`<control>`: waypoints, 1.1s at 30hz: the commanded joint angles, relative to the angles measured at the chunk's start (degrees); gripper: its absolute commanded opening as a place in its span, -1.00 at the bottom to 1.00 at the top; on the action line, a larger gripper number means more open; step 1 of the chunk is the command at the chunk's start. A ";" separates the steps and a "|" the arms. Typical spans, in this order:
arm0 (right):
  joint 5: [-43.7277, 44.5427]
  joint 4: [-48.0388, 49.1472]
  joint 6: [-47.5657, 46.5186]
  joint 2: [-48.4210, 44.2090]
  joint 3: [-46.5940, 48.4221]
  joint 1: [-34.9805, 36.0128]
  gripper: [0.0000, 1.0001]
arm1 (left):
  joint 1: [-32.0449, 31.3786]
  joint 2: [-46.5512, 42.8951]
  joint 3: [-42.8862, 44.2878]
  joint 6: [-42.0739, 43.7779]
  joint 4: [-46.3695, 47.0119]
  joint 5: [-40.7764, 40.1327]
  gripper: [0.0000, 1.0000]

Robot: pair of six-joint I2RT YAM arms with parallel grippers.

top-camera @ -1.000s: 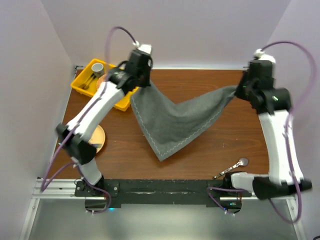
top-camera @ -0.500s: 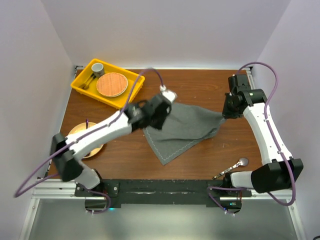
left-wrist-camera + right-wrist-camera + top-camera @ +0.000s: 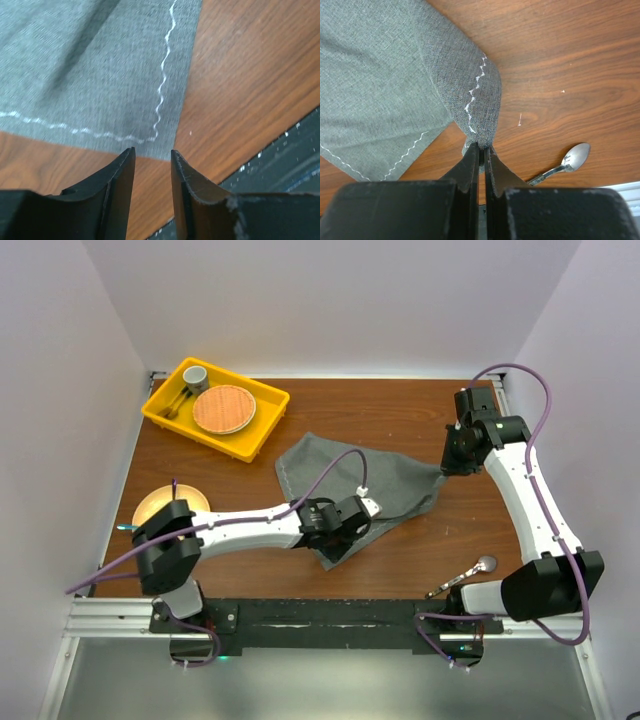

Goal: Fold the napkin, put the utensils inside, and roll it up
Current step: Flatten the napkin out

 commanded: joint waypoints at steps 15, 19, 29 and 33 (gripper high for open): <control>-1.48 0.84 -1.48 -0.90 2.14 0.05 -1.00 | -0.30 6.07 -4.62 1.66 7.40 4.68 -0.10; -1.66 0.84 -1.49 -0.63 2.76 0.05 -1.00 | -0.30 6.42 -6.56 1.83 8.54 5.47 -0.09; -1.04 1.19 -0.79 0.42 4.16 0.05 -1.00 | -0.21 7.48 -2.53 0.51 1.63 -5.14 -0.82; -1.04 -1.35 1.59 2.53 13.97 0.05 -1.00 | 1.71 3.37 11.84 -0.27 -8.57 -15.93 -1.00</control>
